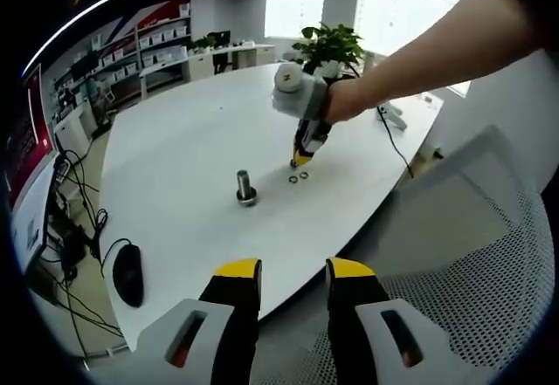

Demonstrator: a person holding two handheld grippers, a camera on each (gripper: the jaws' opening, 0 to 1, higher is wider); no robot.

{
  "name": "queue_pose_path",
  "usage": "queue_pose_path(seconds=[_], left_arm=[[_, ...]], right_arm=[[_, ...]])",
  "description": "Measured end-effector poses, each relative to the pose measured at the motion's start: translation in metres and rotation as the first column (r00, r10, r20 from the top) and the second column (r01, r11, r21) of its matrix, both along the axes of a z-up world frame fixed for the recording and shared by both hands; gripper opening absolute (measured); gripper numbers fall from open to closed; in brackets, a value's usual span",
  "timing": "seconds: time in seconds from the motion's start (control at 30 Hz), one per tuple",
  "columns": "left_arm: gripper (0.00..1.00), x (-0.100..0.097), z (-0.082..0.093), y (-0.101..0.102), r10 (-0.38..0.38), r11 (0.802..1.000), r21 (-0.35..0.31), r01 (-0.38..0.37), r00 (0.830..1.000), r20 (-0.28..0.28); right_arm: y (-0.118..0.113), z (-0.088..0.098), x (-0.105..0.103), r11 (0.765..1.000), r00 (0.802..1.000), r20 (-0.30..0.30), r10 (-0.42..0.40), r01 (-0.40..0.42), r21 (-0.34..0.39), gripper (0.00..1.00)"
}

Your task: Place the washer onto the threaded stud by aligning its center hole with the stud, sliding it down to the base, and recovering from edge contact or off-axis alignment until the washer reaches the visible bottom stop.

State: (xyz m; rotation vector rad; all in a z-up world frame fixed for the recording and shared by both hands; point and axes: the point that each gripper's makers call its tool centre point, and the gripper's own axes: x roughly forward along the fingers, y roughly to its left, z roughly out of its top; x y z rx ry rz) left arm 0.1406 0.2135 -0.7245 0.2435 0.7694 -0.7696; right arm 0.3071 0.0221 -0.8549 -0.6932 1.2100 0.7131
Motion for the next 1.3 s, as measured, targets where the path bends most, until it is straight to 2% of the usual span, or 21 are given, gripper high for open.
queue_pose_path(seconds=[0.57,0.63,0.87,1.07,1.3], left_arm=[[0.27,0.001,0.001,0.001,0.007,1.000,-0.002,-0.007,1.000,0.004],[0.27,0.001,0.001,0.001,0.007,1.000,0.000,-0.007,1.000,0.003],[0.27,0.001,0.000,0.001,0.005,1.000,0.004,-0.005,1.000,0.003],[0.27,0.001,0.000,0.001,0.009,1.000,0.004,-0.009,1.000,0.003],[0.27,0.001,0.000,0.001,0.008,1.000,0.006,-0.008,1.000,0.004]], right_arm=[[-0.009,-0.003,-0.004,1.000,1.000,-0.013,-0.006,0.006,-0.017,0.16],[-0.010,0.000,-0.005,1.000,1.000,0.001,-0.002,0.002,-0.010,0.16],[-0.015,-0.003,-0.020,1.000,1.000,-0.025,0.001,-0.001,-0.001,0.17],[-0.007,-0.002,-0.025,0.998,0.999,-0.031,-0.009,0.011,0.062,0.21],[0.003,-0.007,-0.031,0.997,0.999,-0.034,0.017,-0.014,0.072,0.21]])
